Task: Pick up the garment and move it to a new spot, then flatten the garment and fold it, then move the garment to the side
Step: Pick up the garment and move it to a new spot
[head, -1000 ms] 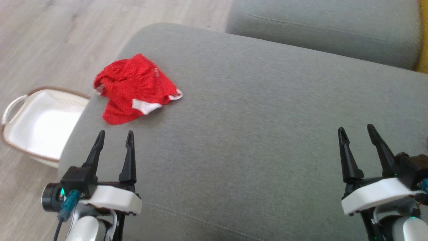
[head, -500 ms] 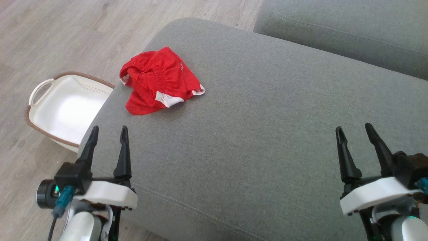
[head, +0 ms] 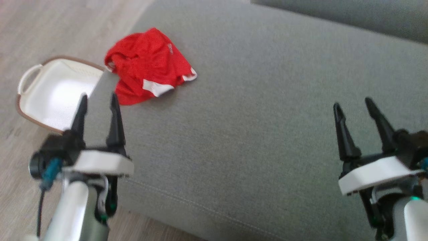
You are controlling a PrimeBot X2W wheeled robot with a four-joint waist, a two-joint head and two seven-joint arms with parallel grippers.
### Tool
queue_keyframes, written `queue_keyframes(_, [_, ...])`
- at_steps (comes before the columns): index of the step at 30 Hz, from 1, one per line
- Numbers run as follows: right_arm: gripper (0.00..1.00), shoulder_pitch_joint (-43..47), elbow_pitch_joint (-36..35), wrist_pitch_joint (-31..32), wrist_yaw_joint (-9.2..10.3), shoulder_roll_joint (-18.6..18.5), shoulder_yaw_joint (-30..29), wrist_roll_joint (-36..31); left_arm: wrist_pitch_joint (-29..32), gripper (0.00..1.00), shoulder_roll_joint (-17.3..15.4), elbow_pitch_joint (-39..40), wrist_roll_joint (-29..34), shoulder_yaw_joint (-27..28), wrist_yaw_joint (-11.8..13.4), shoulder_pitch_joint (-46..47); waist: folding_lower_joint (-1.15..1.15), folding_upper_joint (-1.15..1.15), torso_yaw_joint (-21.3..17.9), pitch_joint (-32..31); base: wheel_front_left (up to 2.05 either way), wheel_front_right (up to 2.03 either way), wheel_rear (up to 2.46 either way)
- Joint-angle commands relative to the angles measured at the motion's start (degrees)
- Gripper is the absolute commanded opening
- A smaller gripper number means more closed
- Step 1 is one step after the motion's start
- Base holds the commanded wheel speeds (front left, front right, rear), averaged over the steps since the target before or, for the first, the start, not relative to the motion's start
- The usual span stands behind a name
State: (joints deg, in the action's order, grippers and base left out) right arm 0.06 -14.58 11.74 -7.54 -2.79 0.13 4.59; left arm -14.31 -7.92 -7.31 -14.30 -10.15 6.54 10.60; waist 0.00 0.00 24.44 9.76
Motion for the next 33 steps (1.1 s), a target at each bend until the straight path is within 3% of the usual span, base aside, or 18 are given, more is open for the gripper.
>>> queue_keyframes(1, [1.0,-3.2,-2.8,0.8,0.05,-1.3,1.7,-0.5,-0.7,1.0,-0.3,1.2,-0.1,2.9,-0.3,4.4,0.0,0.0,-2.5,4.8,0.0,0.0,0.0])
queue_keyframes(11, [1.0,-7.7,-6.2,3.4,0.05,-3.8,1.6,-1.7,-0.7,1.0,2.3,-11.2,-1.5,7.1,-4.6,17.1,0.0,0.0,-5.5,15.1,0.0,0.0,0.0])
queue_keyframes(22, [1.0,-10.1,-5.3,3.3,0.05,-4.6,2.7,-1.4,-0.6,1.0,1.3,-43.0,-2.5,9.8,-8.7,29.5,0.0,0.0,-6.8,17.3,0.0,0.0,0.0])
queue_keyframes(27, [1.0,-9.9,-4.6,3.0,0.05,-4.5,2.6,-1.0,-0.6,1.0,0.9,-52.7,-3.6,9.7,-10.6,33.6,0.0,0.0,-6.8,16.5,0.0,0.0,0.0])
queue_keyframes(28, [1.0,-9.9,-4.4,3.0,0.05,-4.4,2.6,-0.9,-0.6,0.91,0.7,-53.9,-3.7,9.6,-10.9,34.1,0.0,0.0,-6.8,16.2,0.0,0.0,0.0])
queue_keyframes(29, [1.0,-9.8,-4.2,2.9,0.05,-4.4,2.6,-0.9,-0.6,0.36,0.5,-54.5,-3.6,9.4,-11.2,34.6,0.0,0.0,-6.8,15.9,0.0,0.0,0.0])
queue_keyframes(30, [1.0,-9.7,-4.1,2.8,0.05,-4.3,2.5,-0.8,-0.7,0.0,0.2,-54.0,-3.4,9.5,-11.3,34.9,0.0,0.0,-6.8,15.6,0.0,0.0,0.0])
queue_keyframes(33, [1.0,-9.2,-3.5,2.2,0.05,-3.9,2.3,-0.8,-0.7,0.0,-0.8,-47.6,-1.9,10.3,-10.5,33.7,0.0,0.0,-6.8,13.6,0.0,0.0,0.0])
